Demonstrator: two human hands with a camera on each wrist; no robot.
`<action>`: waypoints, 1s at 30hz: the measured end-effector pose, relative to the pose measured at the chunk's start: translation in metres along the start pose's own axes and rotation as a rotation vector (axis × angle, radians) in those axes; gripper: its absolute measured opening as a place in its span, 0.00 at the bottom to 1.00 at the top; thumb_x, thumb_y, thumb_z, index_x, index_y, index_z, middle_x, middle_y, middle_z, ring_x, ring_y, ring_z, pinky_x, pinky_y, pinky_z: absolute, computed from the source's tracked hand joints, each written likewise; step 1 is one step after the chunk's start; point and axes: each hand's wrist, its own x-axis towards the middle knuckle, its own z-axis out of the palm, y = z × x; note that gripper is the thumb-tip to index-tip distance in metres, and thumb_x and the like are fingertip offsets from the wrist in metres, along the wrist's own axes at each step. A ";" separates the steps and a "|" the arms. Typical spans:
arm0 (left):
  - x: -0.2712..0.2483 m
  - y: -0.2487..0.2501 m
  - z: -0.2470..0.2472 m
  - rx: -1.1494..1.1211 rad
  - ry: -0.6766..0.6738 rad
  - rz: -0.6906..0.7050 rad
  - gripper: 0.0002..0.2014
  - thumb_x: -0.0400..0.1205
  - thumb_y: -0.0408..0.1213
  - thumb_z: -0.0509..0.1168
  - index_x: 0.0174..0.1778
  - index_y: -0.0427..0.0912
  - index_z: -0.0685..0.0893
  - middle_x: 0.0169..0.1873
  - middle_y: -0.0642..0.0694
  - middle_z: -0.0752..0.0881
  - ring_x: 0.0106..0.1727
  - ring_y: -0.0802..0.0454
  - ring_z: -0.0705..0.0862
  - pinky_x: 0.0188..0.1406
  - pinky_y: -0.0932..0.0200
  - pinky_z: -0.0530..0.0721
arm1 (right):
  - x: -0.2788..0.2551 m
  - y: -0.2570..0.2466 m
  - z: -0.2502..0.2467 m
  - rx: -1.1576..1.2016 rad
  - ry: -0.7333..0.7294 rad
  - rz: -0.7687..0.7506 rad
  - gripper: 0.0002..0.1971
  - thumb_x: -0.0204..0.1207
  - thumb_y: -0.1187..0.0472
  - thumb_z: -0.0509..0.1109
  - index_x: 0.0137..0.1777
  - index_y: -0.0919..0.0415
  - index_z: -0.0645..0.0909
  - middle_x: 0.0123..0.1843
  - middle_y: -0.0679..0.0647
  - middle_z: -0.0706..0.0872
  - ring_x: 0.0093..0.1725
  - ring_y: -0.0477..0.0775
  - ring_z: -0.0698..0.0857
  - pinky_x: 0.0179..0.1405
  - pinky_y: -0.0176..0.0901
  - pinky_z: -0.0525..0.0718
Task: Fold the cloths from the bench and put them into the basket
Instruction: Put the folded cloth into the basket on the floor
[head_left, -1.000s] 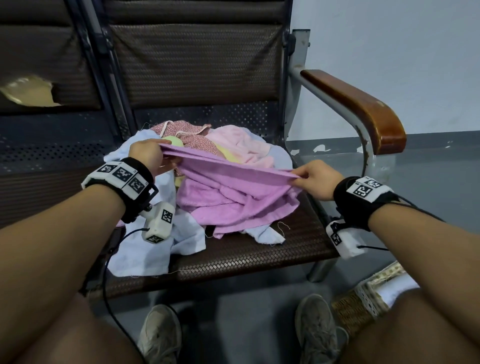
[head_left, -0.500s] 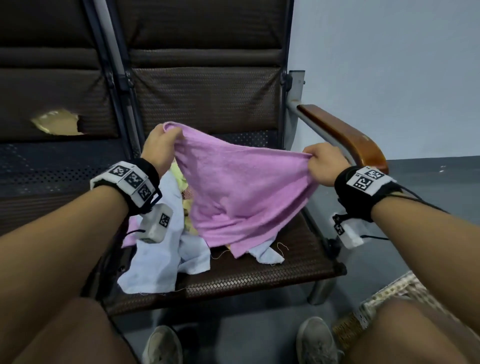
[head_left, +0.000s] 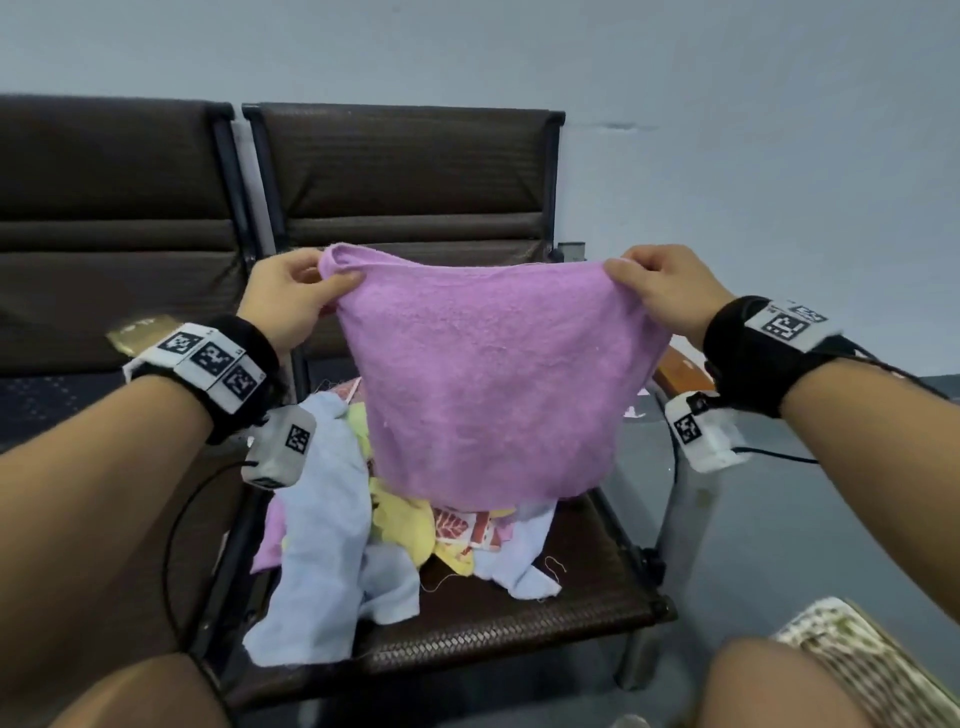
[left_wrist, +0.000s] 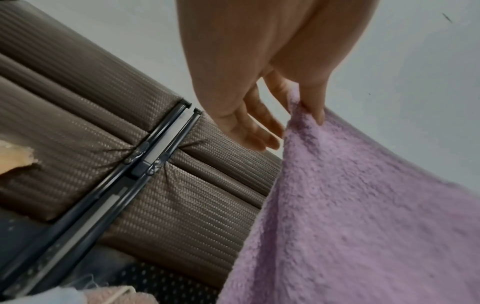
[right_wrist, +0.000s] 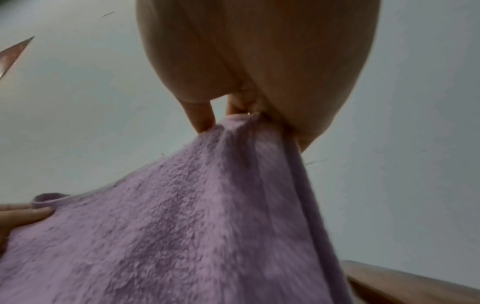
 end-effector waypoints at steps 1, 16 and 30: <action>0.001 0.001 0.001 -0.025 0.011 -0.018 0.04 0.79 0.36 0.76 0.42 0.48 0.88 0.39 0.49 0.88 0.39 0.58 0.85 0.39 0.65 0.85 | 0.000 -0.001 -0.002 -0.012 -0.015 0.004 0.19 0.83 0.48 0.65 0.30 0.53 0.81 0.34 0.45 0.81 0.38 0.47 0.78 0.39 0.42 0.73; -0.041 0.022 0.093 0.033 0.089 -0.102 0.28 0.81 0.57 0.64 0.23 0.38 0.75 0.23 0.47 0.69 0.31 0.50 0.67 0.33 0.52 0.69 | -0.022 -0.031 0.065 0.520 -0.131 0.438 0.08 0.85 0.61 0.66 0.54 0.65 0.82 0.45 0.58 0.87 0.39 0.53 0.86 0.32 0.41 0.86; -0.084 0.030 0.113 -0.085 -0.035 -0.315 0.21 0.77 0.21 0.58 0.65 0.41 0.76 0.46 0.42 0.86 0.44 0.46 0.83 0.40 0.56 0.84 | -0.052 -0.030 0.075 0.611 -0.491 0.359 0.16 0.77 0.71 0.58 0.51 0.60 0.87 0.48 0.58 0.86 0.45 0.53 0.85 0.38 0.41 0.85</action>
